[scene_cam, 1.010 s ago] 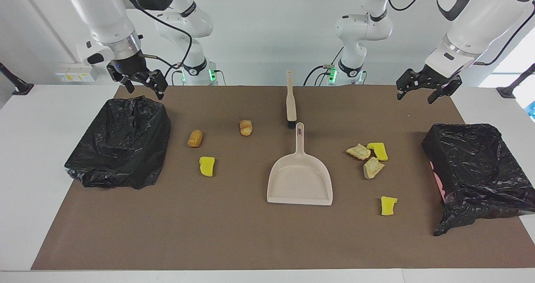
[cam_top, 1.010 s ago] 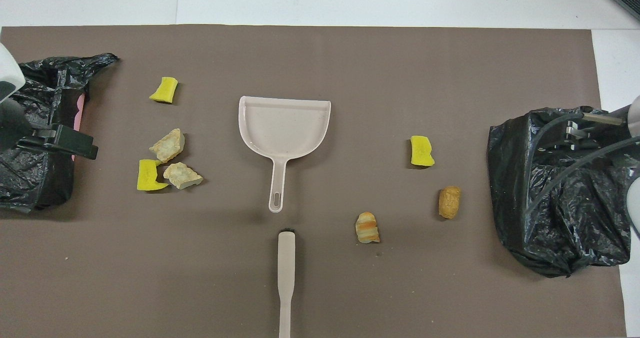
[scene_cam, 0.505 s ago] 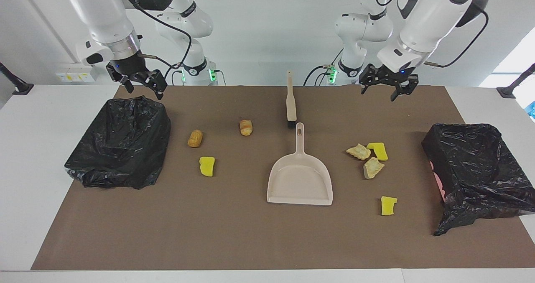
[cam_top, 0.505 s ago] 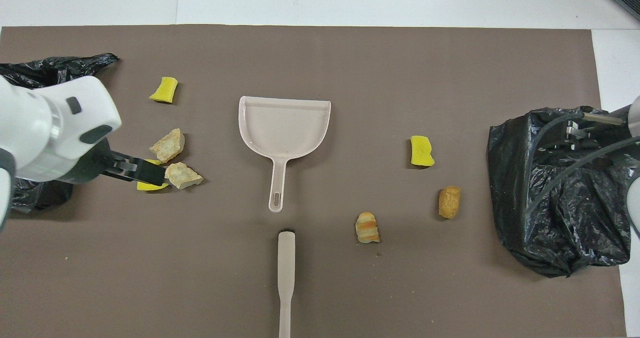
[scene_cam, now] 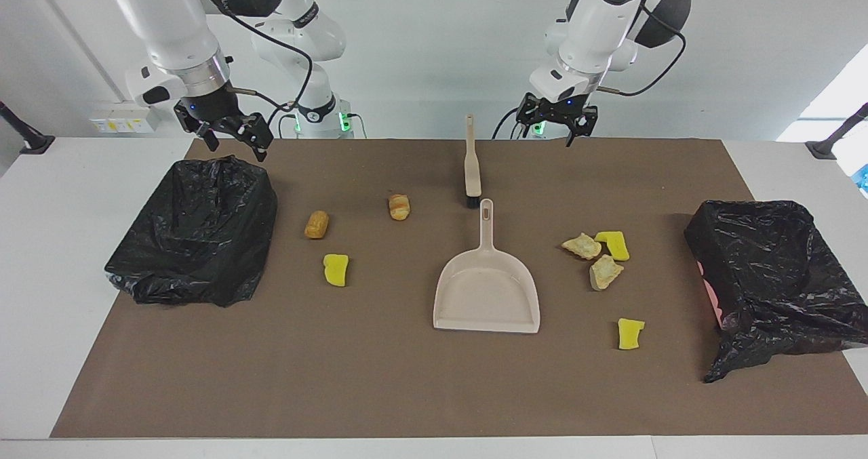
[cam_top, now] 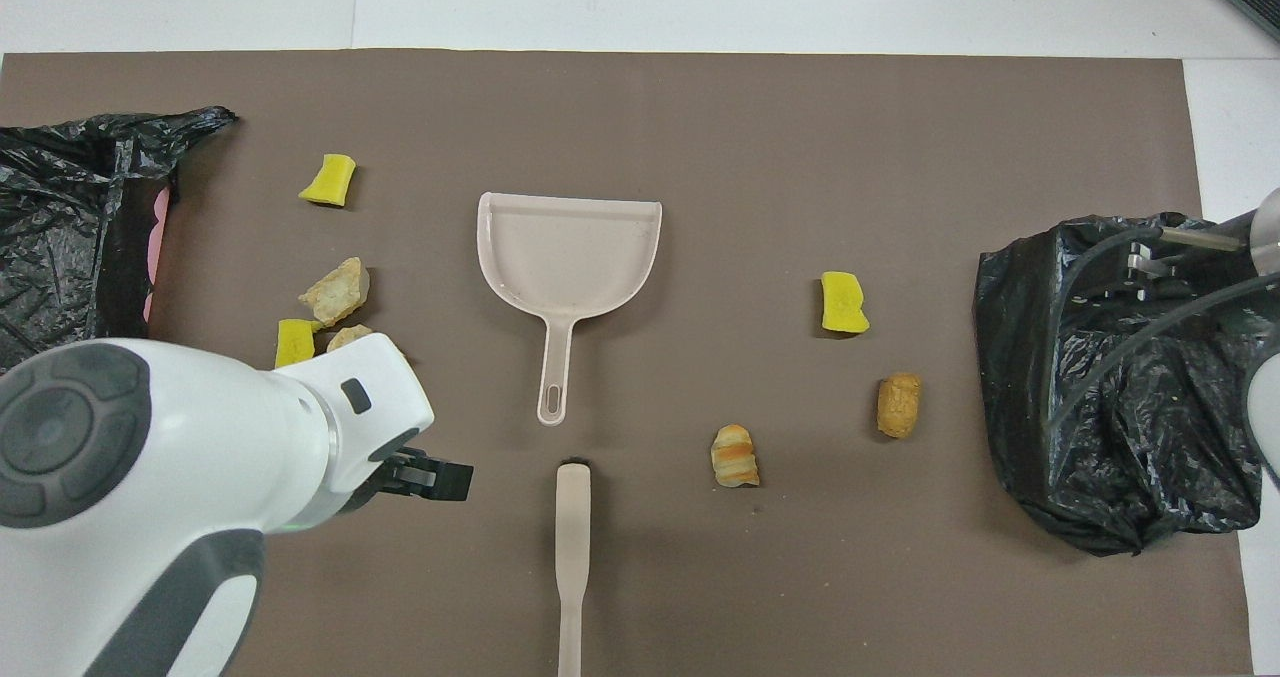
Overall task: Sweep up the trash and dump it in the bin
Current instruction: 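Reach the left gripper to the brush while the right gripper reaches the dustpan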
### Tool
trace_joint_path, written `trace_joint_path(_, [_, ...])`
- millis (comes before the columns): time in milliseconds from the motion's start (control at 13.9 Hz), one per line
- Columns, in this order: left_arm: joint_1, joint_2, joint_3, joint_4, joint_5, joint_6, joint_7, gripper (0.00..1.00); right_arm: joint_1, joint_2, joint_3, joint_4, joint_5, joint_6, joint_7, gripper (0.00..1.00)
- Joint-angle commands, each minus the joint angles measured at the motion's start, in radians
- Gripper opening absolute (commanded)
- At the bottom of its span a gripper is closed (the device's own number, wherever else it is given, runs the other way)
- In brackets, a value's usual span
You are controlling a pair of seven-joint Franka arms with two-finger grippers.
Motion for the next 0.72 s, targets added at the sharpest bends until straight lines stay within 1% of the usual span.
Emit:
trace_joint_path(0, [-0.049, -0.062, -0.021, -0.125, -0.005, 0.051, -0.031, 1.00, 0.005, -0.003, 0.016, 0.004, 0.020, 0.014, 0.009, 1.00])
trace_joint_path(72, [-0.065, -0.068, -0.027, -0.149, -0.005, 0.057, -0.033, 1.00, 0.018, -0.001, 0.026, 0.001, 0.042, 0.031, 0.012, 1.00])
trace_joint_path(216, [-0.117, -0.072, -0.035, -0.197, -0.005, 0.076, -0.034, 1.00, 0.060, 0.040, 0.030, 0.006, 0.048, 0.081, 0.029, 1.00])
trace_joint_path(361, [-0.158, -0.087, -0.040, -0.249, -0.007, 0.106, -0.063, 1.00, 0.119, 0.106, 0.030, 0.012, 0.053, 0.170, 0.106, 1.00])
trace_joint_path(505, [-0.204, -0.127, -0.041, -0.307, -0.007, 0.139, -0.118, 1.00, 0.211, 0.182, 0.030, 0.035, 0.045, 0.235, 0.186, 1.00])
trace_joint_path(577, [-0.238, -0.118, -0.041, -0.324, -0.007, 0.149, -0.131, 1.00, 0.248, 0.230, 0.030, 0.059, 0.045, 0.252, 0.237, 1.00])
trace_joint_path(649, [-0.269, -0.105, -0.043, -0.353, -0.007, 0.192, -0.173, 1.00, 0.276, 0.275, 0.030, 0.078, 0.043, 0.281, 0.297, 1.00])
